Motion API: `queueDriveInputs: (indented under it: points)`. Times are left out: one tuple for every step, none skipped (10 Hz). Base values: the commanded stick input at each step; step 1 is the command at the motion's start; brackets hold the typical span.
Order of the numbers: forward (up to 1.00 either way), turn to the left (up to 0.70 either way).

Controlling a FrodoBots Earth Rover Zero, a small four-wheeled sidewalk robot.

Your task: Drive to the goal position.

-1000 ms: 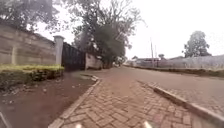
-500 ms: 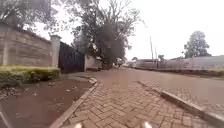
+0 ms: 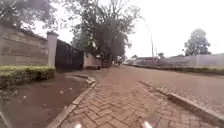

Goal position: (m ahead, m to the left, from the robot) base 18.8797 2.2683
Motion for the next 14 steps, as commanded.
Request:
queueDriveInputs:
  points:
    - [0.7, 0.0]
    - [0.7, 0.0]
    - [0.7, 0.0]
    - [0.7, 0.0]
    - [0.7, 0.0]
    - [0.7, 0.0]
    - [0.7, 0.0]
    - [0.7, 0.0]
    - [0.7, 0.0]
    - [0.7, 0.03]
    - [0.7, 0.05]
    - [0.7, 0.03]
    - [0.7, 0.02]
    - [0.7, 0.06]
